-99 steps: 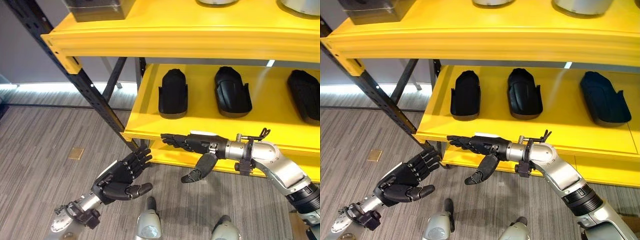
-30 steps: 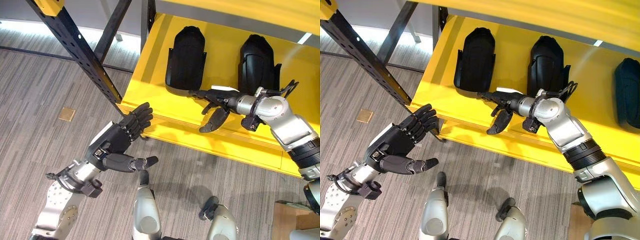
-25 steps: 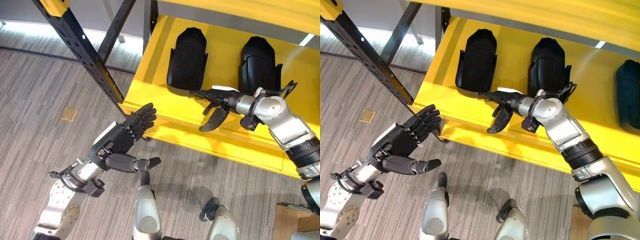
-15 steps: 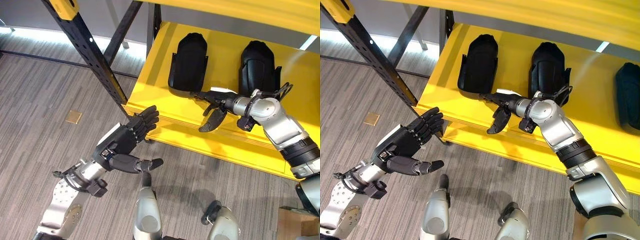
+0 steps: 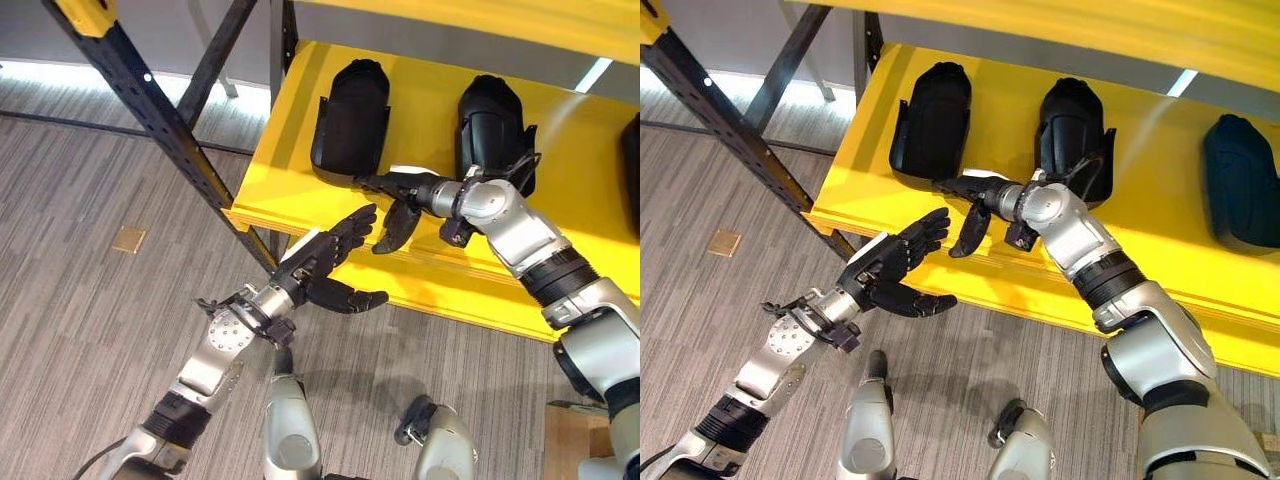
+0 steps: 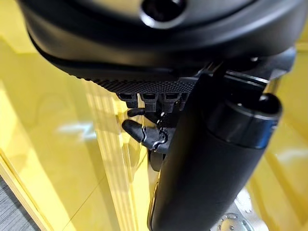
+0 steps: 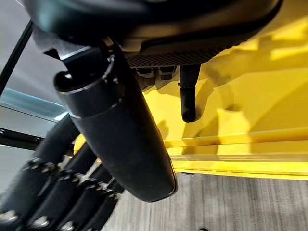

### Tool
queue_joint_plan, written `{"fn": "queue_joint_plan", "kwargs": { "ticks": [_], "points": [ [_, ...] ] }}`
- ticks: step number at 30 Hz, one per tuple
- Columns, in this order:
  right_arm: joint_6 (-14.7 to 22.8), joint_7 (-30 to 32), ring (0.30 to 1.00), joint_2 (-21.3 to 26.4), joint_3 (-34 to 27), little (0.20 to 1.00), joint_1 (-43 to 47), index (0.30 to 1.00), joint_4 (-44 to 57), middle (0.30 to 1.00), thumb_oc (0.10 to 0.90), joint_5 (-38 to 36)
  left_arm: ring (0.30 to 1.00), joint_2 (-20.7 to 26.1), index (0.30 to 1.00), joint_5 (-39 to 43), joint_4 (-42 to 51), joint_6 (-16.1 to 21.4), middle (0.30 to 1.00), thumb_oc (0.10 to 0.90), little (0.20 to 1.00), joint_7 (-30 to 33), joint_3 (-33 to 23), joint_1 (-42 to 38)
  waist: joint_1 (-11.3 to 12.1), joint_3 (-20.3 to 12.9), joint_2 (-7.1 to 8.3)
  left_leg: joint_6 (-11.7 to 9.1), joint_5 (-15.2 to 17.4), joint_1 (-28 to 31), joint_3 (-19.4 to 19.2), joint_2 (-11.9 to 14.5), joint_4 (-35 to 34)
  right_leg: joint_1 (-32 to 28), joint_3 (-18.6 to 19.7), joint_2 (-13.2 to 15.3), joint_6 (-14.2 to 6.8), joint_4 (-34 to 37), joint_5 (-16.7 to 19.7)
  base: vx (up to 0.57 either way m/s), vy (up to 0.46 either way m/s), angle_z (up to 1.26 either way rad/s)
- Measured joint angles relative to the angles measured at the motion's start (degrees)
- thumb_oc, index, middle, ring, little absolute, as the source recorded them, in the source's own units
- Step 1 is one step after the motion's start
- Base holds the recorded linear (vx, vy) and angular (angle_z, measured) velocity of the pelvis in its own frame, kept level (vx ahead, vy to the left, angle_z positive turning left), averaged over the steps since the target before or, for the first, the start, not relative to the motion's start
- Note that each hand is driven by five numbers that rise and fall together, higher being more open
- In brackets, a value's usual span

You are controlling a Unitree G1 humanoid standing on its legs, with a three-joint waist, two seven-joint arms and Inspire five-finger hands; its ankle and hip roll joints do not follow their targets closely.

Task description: Move parts from the plastic box to the shelf.

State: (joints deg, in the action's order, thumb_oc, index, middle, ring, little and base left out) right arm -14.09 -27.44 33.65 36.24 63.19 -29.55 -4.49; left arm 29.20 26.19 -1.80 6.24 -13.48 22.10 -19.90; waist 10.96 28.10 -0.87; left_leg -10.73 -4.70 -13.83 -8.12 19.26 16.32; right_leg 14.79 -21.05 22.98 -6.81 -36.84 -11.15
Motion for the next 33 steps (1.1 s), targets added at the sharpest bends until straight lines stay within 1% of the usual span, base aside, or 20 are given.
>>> {"fn": "queue_joint_plan", "kwargs": {
  "ticks": [3,8,9,13,14,21,25,33],
  "points": [
    [0.00,0.27,1.000,-0.81,0.23,1.000,0.25,1.000,-0.63,1.000,0.900,0.09,1.000,-1.49,1.000,-0.13,-0.93,-0.01,1.000,0.900,1.000,2.17,0.54,-2.04,0.01,-0.02,0.06,-0.06,0.22,-0.03,0.02,0.44,0.54,-0.08,0.10,-0.31,0.04,-0.12,-0.02,0.01,0.001,-0.03],
    [0.19,0.74,1.000,-1.87,0.88,1.000,0.31,1.000,-1.32,1.000,0.900,1.54,1.000,-1.50,1.000,-0.13,-1.46,-0.02,1.000,0.900,1.000,3.40,1.13,-3.29,-0.11,-0.15,0.35,-0.09,0.53,-0.11,0.24,0.67,1.34,-0.07,0.32,-0.37,0.24,-0.76,-0.14,0.00,0.000,0.00],
    [0.45,1.00,1.000,-2.22,0.87,1.000,0.35,1.000,-2.02,1.000,0.900,1.54,1.000,-1.52,1.000,-0.11,-1.82,-0.02,1.000,0.900,1.000,3.39,1.35,-3.37,-0.09,-0.24,0.52,-0.11,0.67,-0.15,0.26,0.69,1.53,-0.05,0.36,-0.33,0.30,-0.88,-0.19,0.00,0.000,0.00],
    [0.52,1.55,1.000,-3.05,1.15,1.000,0.33,1.000,-3.25,1.000,0.900,1.53,1.000,-1.40,1.000,-0.01,-2.27,-0.37,1.000,0.900,1.000,3.47,1.83,-3.42,-0.47,-1.17,2.14,-0.14,1.05,-1.04,0.45,0.78,2.08,0.60,0.48,-0.30,0.46,-1.17,-0.28,0.00,0.000,0.00],
    [0.53,1.62,1.000,-3.10,1.15,1.000,0.33,1.000,-3.35,1.000,0.900,1.53,1.000,-1.41,1.000,0.09,-2.31,-0.76,1.000,0.900,1.000,3.47,1.85,-3.49,-0.53,-1.26,2.32,-0.12,1.28,-1.39,0.57,0.87,2.63,0.71,0.48,-0.30,0.46,-1.22,-0.27,0.00,0.000,0.00],
    [1.02,1.81,1.000,-3.92,1.01,1.000,0.34,1.000,-4.68,1.000,0.900,1.56,1.000,-1.56,1.000,0.64,-2.44,-1.21,1.000,0.900,1.000,4.10,2.48,-4.07,-1.18,-1.32,2.40,0.02,2.17,-2.06,0.59,0.92,4.30,0.80,0.83,-0.24,0.31,-1.24,-0.06,0.00,0.010,-0.01],
    [1.04,1.81,1.000,-4.05,1.06,1.000,0.33,1.000,-4.86,1.000,0.900,1.76,1.000,-1.62,1.000,2.84,-2.47,-1.96,1.000,0.900,1.000,3.98,2.52,-4.11,-1.24,-1.32,2.40,0.15,2.82,-2.16,0.29,0.92,5.17,0.80,1.17,-0.13,0.11,-1.19,0.09,0.00,0.030,-0.04],
    [1.04,1.81,1.000,-4.15,1.01,1.000,0.32,1.000,-5.32,1.000,0.900,2.19,1.000,-2.64,1.000,2.88,-3.05,-2.15,1.000,0.900,1.000,4.11,2.95,-4.22,-1.28,-1.33,2.37,0.22,3.18,-2.15,0.11,0.81,5.74,0.80,1.61,0.04,0.00,-1.26,0.16,0.00,0.003,0.00]
  ]
}}
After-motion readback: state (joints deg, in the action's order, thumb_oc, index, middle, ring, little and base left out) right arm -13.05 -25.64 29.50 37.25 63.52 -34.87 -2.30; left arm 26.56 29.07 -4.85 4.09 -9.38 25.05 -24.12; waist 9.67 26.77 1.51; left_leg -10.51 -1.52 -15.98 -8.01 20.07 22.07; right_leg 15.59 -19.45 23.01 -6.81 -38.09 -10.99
